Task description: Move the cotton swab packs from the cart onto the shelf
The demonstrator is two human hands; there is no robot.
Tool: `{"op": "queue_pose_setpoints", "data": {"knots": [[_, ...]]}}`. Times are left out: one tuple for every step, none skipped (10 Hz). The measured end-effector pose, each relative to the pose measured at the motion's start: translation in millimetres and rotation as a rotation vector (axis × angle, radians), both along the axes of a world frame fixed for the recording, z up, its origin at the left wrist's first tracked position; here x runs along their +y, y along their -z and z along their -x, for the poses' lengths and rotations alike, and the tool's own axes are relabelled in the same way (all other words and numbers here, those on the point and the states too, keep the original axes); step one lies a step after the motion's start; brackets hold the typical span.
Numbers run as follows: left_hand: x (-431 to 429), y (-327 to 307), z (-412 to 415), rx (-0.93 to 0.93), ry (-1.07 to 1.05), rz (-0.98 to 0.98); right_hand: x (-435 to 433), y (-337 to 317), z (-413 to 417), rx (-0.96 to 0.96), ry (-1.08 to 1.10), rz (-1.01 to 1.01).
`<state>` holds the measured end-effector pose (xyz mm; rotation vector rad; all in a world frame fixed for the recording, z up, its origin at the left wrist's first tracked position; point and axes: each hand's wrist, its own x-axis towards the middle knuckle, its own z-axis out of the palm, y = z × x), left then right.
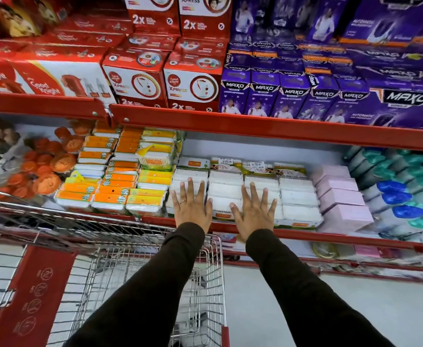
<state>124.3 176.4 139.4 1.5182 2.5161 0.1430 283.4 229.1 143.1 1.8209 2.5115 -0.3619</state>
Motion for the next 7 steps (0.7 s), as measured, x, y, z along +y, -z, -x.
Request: {"op": "queue_pose_setpoints", "data": {"knots": [[16,-12,-26,-0.018,0.103,-0.107,9,-4,-27,0.001,0.028,-0.105],[32,-16,-52,-0.046,0.209,-0.112,20,-1,-57,-0.03,0.098,-0.085],[43,-6,-79,-0.076,0.253,-0.041,28,6,-88,-0.068,0.14,-0.028],[44,3,-86,-0.05,0.239,-0.01,31,8,-92,-0.061,0.124,-0.006],[45,3,-87,-0.013,0.233,0.027,33,6,-91,-0.073,0.108,0.024],[45,-4,-87,-0.017,0.235,0.053,35,-1,-92,-0.074,0.098,0.035],[37,-20,-92,-0.026,0.251,-0.072,28,-20,-96,0.061,0.09,-0.127]]}}
